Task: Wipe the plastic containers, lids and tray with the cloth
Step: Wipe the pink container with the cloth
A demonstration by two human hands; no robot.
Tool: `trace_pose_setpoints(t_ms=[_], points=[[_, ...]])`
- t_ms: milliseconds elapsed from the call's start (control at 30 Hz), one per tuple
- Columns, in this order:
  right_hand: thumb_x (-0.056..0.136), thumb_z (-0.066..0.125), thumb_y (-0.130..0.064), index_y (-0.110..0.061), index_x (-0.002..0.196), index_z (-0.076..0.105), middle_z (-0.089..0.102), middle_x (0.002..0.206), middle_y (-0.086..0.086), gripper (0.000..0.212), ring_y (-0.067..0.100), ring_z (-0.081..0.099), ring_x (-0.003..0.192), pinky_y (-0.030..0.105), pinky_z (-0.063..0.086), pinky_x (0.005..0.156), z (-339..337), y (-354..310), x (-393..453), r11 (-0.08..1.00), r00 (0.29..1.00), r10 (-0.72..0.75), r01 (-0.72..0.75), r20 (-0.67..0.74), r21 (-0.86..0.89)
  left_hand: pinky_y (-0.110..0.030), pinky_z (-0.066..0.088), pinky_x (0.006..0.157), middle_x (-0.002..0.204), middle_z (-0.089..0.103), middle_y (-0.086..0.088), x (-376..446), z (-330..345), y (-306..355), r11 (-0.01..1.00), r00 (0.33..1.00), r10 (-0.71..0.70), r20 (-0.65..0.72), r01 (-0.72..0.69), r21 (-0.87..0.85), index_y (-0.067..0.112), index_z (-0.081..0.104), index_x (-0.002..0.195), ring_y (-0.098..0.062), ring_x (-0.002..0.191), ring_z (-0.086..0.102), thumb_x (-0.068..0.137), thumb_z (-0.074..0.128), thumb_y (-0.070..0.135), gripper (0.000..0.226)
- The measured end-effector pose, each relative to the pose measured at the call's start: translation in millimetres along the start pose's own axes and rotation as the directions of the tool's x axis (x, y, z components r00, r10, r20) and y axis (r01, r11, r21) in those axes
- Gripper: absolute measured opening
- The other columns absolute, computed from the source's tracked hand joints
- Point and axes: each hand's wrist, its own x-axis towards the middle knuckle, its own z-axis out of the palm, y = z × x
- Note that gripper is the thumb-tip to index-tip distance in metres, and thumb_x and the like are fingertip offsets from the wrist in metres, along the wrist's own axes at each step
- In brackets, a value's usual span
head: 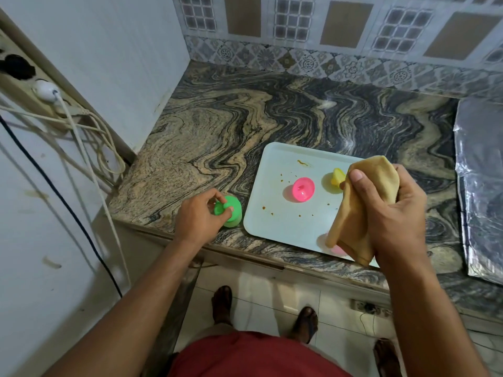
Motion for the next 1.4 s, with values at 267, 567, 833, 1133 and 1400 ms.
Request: trace_pose_setpoints(t_ms=[267, 567, 833, 1133, 1400], points=[[0.098, 0.075, -0.022, -0.023, 0.093, 0.067, 0.066, 0.082, -0.004, 0.009, 0.012, 0.059, 0.077, 0.029, 0.052, 0.069, -60, -3, 4, 0.999, 0.973, -0.026, 0.03, -0.229, 0.016, -0.031, 0.047, 0.076, 0.104, 0.06, 0.008, 2, 8, 39, 0.968, 0.97, 0.23, -0.074, -0.236, -0.088, 0.027, 0.069, 0.096, -0.011, 0.091, 0.059, 0.083, 0.084, 0.035, 0.021], [0.098, 0.075, -0.02, -0.023, 0.091, 0.065, 0.063, 0.076, -0.012, 0.013, 0.002, 0.056, 0.069, 0.02, 0.049, 0.064, -93, 11, -14, 1.0, 0.934, -0.022, 0.027, -0.356, 0.01, -0.046, 0.052, 0.097, 0.126, 0.058, 0.005, -48, 102, 126, 0.858, 0.787, 0.513, 0.343, -0.475, -0.196, 0.029, 0.058, 0.135, -0.021, 0.118, 0.059, 0.07, 0.078, 0.059, 0.075], [0.095, 0.075, -0.026, -0.005, 0.101, 0.067, 0.065, 0.085, 0.003, 0.023, 0.014, 0.059, 0.077, 0.03, 0.051, 0.071, -111, 20, -30, 1.0, 0.921, -0.002, -0.007, -0.39, -0.02, -0.044, 0.044, 0.1, 0.155, 0.035, -0.002, -32, 132, 163, 0.693, 0.572, 0.57, 0.59, -0.72, 0.029, 0.039, 0.036, 0.155, -0.03, 0.134, 0.042, 0.07, 0.075, 0.021, 0.095], [0.091, 0.076, -0.034, 0.0, 0.103, 0.066, 0.064, 0.086, 0.016, 0.038, 0.019, 0.059, 0.079, 0.041, 0.051, 0.075, -117, 21, -37, 0.999, 0.924, 0.029, -0.035, -0.382, -0.01, -0.046, 0.049, 0.092, 0.13, 0.058, 0.002, -11, 120, 163, 0.661, 0.485, 0.663, 0.57, -0.737, -0.142, 0.026, 0.052, 0.132, -0.027, 0.116, 0.055, 0.07, 0.08, 0.029, 0.069], [0.088, 0.069, -0.028, -0.004, 0.1, 0.063, 0.059, 0.081, -0.004, 0.027, 0.008, 0.055, 0.073, 0.025, 0.047, 0.068, -100, 10, -39, 0.999, 0.952, 0.029, -0.017, -0.305, 0.044, -0.037, 0.055, 0.095, 0.118, 0.058, 0.009, -24, 54, 164, 0.736, 0.72, 0.661, 0.212, -0.567, -0.369, 0.032, 0.062, 0.13, -0.009, 0.109, 0.062, 0.062, 0.091, 0.036, 0.074]])
